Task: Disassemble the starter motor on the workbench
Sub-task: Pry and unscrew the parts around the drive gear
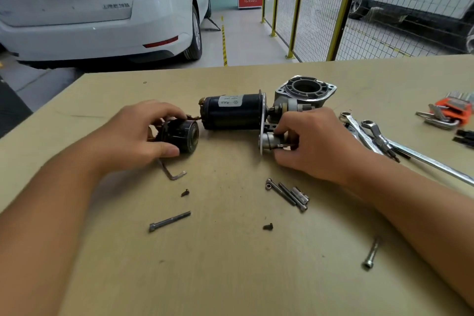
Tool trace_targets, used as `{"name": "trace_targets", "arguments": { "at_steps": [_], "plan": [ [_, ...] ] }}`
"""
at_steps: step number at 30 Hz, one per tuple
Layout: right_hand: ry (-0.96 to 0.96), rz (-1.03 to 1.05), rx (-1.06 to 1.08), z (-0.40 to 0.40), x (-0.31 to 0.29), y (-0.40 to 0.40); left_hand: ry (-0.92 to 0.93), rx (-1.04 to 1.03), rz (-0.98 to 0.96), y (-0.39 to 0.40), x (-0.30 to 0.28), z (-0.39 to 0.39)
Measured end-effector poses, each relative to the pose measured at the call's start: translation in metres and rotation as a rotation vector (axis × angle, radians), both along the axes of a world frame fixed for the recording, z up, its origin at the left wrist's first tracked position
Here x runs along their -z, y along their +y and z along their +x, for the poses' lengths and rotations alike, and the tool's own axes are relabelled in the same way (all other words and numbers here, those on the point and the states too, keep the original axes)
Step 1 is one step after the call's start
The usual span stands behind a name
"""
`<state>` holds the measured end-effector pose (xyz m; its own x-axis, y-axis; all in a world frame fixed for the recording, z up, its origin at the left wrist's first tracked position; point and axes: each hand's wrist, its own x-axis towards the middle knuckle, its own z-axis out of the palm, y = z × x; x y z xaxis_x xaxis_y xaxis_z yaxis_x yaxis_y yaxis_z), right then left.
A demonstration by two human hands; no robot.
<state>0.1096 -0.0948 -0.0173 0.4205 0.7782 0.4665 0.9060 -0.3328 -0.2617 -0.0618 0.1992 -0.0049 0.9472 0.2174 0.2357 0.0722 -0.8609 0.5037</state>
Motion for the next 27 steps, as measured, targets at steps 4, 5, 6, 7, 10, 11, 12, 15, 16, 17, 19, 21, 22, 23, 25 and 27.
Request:
{"name": "trace_targets", "arguments": {
  "at_steps": [4,5,6,7,10,11,12,15,16,17,19,21,22,23,25,27],
  "plan": [
    [0.018,0.004,-0.011,0.002,0.003,0.003,-0.004,0.029,-0.033,-0.010,0.003,0.010],
    [0.019,0.004,-0.010,0.002,0.005,0.003,-0.006,0.032,-0.035,-0.011,0.004,0.012],
    [0.020,0.006,-0.007,0.002,0.006,0.003,-0.010,0.031,-0.037,-0.012,0.005,0.012],
    [0.022,0.011,-0.003,0.002,0.006,0.002,-0.016,0.025,-0.043,-0.012,0.005,0.011],
    [0.029,0.023,0.001,0.001,0.007,0.002,-0.030,0.017,-0.090,-0.015,0.005,0.008],
    [0.034,0.021,0.001,0.001,0.007,0.003,-0.027,0.018,-0.102,-0.017,0.005,0.007],
    [0.040,0.019,0.001,0.000,0.007,0.002,-0.023,0.017,-0.108,-0.019,0.005,0.007],
    [0.044,0.008,0.007,-0.001,0.007,0.002,-0.057,-0.004,-0.107,-0.022,0.001,0.003],
    [0.043,0.005,0.007,-0.001,0.007,0.002,-0.087,-0.024,-0.114,-0.021,-0.001,0.001],
    [0.040,0.003,0.007,-0.002,0.007,0.002,-0.124,-0.051,-0.133,-0.019,-0.002,0.000],
    [0.036,0.000,0.007,-0.002,0.007,0.002,-0.205,-0.114,-0.194,-0.014,-0.005,-0.002],
    [0.039,0.001,0.004,-0.001,0.006,0.001,-0.257,-0.196,-0.228,-0.009,-0.004,-0.004],
    [0.043,0.004,-0.001,-0.001,0.006,0.001,-0.278,-0.244,-0.239,-0.006,-0.003,-0.005],
    [0.046,0.008,-0.006,-0.001,0.006,0.001,-0.306,-0.296,-0.247,-0.003,-0.002,-0.006],
    [0.055,0.017,-0.018,-0.002,0.006,0.001,-0.384,-0.406,-0.264,0.004,0.000,-0.010],
    [0.083,0.028,-0.030,-0.001,0.007,0.000,-0.437,-0.522,-0.277,0.011,0.002,-0.012]
  ]
}}
